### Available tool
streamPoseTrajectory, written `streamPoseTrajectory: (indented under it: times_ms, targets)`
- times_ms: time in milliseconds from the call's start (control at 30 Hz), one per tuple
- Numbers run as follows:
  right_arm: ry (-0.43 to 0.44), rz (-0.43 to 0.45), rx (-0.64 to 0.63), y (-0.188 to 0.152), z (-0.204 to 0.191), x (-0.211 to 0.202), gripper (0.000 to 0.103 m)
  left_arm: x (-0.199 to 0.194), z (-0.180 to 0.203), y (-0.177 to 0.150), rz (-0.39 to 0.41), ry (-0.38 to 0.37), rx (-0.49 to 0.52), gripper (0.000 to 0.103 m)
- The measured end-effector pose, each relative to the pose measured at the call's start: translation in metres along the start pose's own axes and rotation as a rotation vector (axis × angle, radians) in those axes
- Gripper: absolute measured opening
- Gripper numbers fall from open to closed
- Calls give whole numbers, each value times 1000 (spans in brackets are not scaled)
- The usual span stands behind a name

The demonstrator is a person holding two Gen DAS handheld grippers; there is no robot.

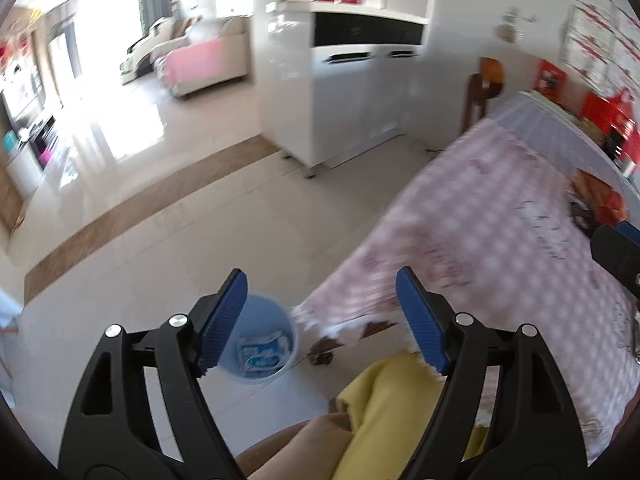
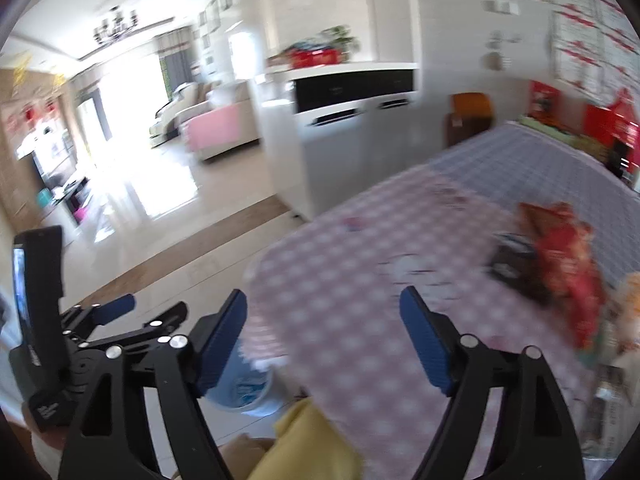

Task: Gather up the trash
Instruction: 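Move both tools back over the table toward the red snack bag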

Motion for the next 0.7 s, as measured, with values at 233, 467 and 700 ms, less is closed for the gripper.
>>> streamPoseTrajectory:
  times_ms: [233, 467, 700]
  targets:
    - [-276, -28, 64, -34, 109, -14, 82, -2, 85, -6, -15, -101, 101, 78]
    - [-466, -109, 51, -67, 183, -3, 82, 4, 145, -20, -55, -171, 174, 80]
    - [-550, -170, 5, -76, 209, 15, 50, 17, 185, -31, -96, -197, 214, 80]
Point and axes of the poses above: each gripper's, at about its wrist camera, not at the fingertips, and x roughly the way its jaws point, z to its right, y to its top, the point moved 10 cm from there along x, roughly the way its jaws point, and after that the axes turned 14 degrees about -x, right-handed, at the moved point
